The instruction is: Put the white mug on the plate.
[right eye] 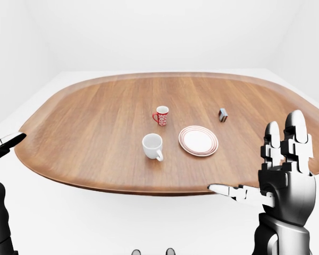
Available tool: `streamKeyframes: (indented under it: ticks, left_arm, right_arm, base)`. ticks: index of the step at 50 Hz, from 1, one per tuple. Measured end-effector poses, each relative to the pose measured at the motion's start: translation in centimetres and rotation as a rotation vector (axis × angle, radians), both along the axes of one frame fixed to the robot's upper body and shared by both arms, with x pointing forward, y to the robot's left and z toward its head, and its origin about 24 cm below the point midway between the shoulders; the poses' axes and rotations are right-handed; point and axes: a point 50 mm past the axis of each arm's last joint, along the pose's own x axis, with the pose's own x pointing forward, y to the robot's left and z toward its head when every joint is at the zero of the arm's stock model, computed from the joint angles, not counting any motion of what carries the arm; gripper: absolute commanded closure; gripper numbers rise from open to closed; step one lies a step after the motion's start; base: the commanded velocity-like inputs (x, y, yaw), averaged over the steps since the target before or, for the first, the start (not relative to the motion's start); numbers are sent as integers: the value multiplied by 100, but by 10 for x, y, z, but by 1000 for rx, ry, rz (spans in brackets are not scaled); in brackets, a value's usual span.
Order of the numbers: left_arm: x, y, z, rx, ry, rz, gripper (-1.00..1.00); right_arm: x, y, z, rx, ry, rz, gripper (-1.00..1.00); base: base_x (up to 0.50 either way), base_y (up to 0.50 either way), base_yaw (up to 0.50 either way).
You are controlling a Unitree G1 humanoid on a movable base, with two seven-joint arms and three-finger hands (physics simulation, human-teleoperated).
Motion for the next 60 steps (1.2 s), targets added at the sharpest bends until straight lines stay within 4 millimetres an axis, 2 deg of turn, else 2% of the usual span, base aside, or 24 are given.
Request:
streamKeyframes:
  ticks: [51, 60]
  left_arm:
    - [3, -1, -5, -7, 21, -10, -100]
    - [3, -1, -5, -7, 19, -11, -100]
  right_arm:
    - [3, 3, -3, -1, 16, 20, -100]
    - [6, 5, -3, -10, 20, 27, -100]
  base:
    - [30, 0, 0]
    - [3, 0, 0]
